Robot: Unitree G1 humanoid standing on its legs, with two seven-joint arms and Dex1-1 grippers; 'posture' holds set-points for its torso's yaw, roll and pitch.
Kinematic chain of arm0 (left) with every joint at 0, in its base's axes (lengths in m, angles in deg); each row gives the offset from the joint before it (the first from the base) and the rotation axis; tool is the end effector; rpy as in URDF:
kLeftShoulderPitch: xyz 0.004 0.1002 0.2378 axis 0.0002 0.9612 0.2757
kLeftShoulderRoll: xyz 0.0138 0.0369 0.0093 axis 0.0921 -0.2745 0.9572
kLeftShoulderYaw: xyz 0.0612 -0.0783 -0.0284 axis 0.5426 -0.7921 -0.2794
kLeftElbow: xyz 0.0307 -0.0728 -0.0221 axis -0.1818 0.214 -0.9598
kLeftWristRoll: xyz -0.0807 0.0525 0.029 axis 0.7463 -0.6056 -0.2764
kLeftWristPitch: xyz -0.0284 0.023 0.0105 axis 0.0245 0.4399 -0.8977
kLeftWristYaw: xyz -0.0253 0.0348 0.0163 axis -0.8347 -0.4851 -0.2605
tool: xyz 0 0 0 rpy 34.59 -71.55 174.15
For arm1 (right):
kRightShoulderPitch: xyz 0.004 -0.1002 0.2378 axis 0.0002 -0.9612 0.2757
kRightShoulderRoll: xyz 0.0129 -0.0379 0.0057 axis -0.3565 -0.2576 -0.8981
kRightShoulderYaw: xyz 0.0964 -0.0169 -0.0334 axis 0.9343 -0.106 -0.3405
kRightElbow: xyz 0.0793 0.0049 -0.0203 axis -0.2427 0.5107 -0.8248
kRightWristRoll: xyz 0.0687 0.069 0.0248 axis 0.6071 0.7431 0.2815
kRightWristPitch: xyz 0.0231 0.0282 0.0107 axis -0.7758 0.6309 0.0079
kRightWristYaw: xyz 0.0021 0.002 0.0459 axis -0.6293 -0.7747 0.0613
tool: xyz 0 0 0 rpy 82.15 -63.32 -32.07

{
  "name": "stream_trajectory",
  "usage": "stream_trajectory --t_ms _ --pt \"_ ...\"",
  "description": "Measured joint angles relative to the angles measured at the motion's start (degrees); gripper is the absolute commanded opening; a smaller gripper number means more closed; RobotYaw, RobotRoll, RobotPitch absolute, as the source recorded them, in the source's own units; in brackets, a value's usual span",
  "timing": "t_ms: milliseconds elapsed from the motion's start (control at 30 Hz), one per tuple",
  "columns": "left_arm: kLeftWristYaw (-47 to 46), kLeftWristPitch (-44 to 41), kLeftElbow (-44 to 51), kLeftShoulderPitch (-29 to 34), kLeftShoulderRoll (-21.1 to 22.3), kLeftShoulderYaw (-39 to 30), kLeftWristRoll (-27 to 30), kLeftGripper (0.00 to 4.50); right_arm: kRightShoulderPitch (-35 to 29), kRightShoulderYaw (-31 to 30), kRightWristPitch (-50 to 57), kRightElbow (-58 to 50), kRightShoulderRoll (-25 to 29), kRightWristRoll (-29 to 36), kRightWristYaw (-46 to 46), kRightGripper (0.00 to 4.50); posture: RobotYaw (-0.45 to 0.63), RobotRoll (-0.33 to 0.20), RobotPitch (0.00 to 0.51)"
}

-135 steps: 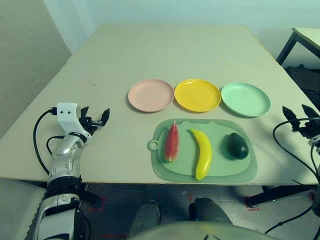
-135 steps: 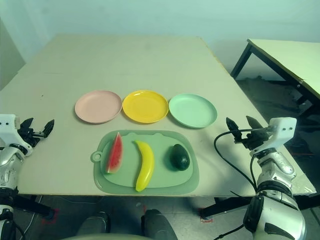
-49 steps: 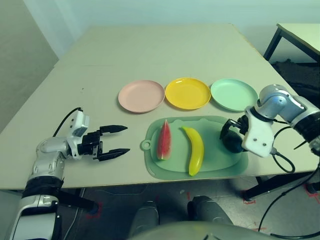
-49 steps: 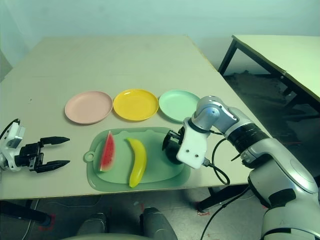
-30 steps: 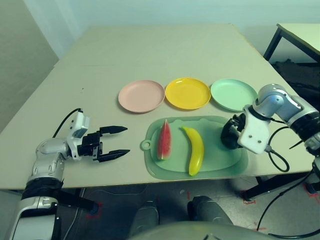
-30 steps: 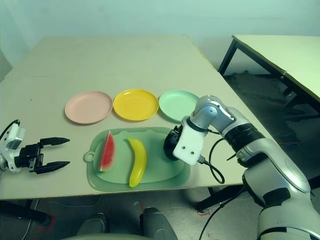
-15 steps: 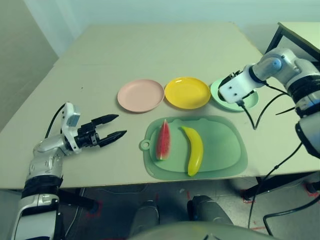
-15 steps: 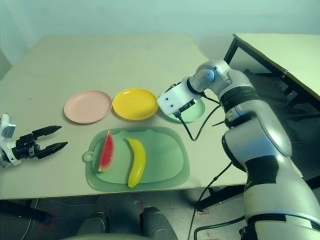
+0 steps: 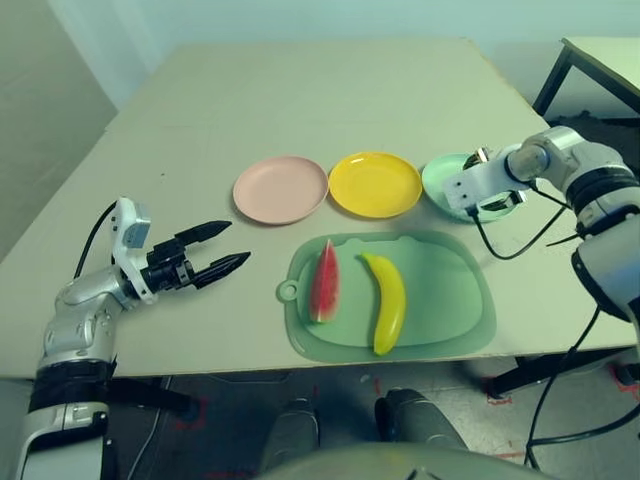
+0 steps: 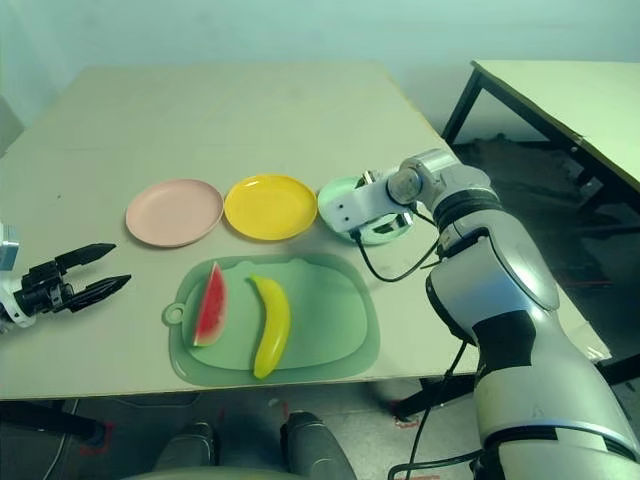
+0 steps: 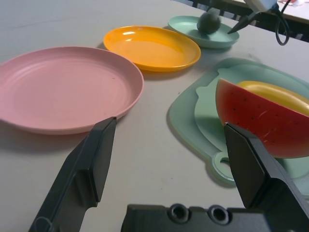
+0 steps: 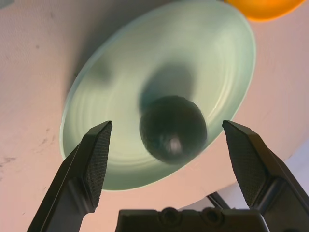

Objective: Place the fruits into color-matched plates.

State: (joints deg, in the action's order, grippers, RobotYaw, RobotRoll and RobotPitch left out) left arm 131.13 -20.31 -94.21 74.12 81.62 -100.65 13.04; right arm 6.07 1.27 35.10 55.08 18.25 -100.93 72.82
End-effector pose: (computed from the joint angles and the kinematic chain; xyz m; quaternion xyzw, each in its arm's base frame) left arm 0.2184 0.3446 0.1113 0.0151 0.0283 -0.4263 0.9040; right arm 0.3645 -0.2196 0.2100 -0.7304 0.2118 0.4221 0.4934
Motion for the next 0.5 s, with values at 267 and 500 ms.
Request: stream_trajectory --t_ms 267,500 --pt "4.77 -0.07 -0.10 -2.17 0.14 0.75 0.65 4.50 3.83 4.08 -16.14 -4.26 -0.14 5.37 15.82 4.46 -0.09 0.000 0.055" --pt "13.05 0.86 0.04 -1.97 1.97 3.85 0.52 4.50 -5.45 6.31 -21.67 -24.13 -1.40 22.31 37.41 4.46 -0.09 0.000 0.064"
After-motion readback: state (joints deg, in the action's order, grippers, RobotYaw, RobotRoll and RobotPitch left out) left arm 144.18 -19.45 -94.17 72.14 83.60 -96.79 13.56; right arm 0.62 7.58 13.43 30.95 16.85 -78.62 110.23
